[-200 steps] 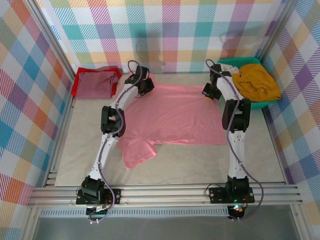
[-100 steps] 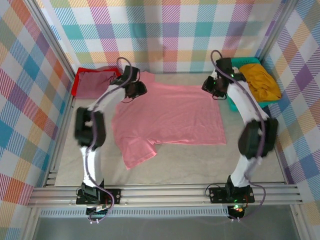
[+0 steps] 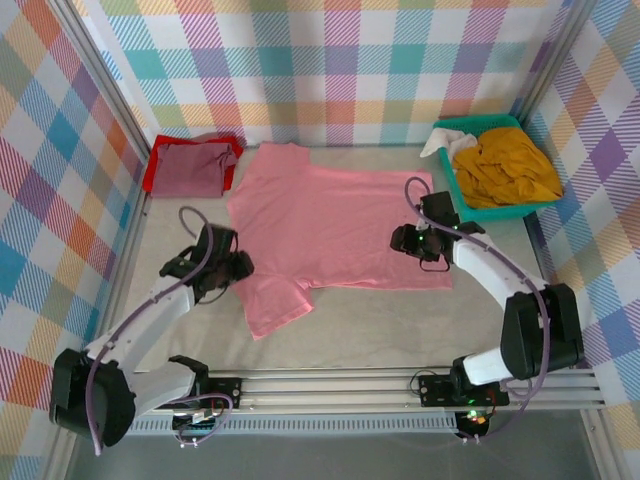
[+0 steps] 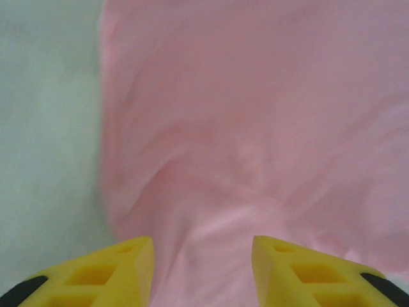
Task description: Fold and stack the t-shirts
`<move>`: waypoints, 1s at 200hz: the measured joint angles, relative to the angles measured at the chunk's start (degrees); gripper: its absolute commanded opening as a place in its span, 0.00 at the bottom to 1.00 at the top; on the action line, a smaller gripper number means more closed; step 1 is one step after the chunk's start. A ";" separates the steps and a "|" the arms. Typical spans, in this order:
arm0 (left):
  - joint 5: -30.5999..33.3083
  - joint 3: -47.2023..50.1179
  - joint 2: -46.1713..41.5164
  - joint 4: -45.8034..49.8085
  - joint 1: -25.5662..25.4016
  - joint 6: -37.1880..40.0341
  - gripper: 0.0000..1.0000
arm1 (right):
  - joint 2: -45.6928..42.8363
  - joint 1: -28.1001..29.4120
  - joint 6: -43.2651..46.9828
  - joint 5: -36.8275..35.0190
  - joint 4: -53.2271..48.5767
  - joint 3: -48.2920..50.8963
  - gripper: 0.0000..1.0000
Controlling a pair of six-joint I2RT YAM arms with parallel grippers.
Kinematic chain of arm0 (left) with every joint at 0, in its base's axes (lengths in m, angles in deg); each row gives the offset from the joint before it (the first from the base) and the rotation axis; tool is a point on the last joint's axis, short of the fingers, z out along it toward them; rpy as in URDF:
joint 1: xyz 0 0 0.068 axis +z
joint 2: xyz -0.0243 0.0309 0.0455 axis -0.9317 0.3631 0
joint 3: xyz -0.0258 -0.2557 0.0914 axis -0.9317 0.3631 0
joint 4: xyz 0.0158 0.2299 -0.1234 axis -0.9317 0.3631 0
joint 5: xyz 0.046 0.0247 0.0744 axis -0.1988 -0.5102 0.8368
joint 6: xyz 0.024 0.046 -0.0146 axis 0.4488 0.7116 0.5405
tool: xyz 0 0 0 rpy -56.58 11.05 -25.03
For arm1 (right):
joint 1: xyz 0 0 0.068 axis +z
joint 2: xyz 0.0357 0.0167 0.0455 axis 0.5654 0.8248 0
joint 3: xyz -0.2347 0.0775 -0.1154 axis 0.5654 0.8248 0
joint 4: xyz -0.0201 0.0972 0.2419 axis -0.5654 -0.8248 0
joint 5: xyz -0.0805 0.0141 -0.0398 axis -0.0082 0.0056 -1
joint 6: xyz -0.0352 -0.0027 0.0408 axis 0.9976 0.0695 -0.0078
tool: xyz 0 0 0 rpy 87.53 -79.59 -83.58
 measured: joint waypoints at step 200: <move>-5.29 16.46 -2.82 -1.16 -20.41 -26.95 0.19 | 1.70 2.14 -0.15 -2.45 8.26 4.63 0.62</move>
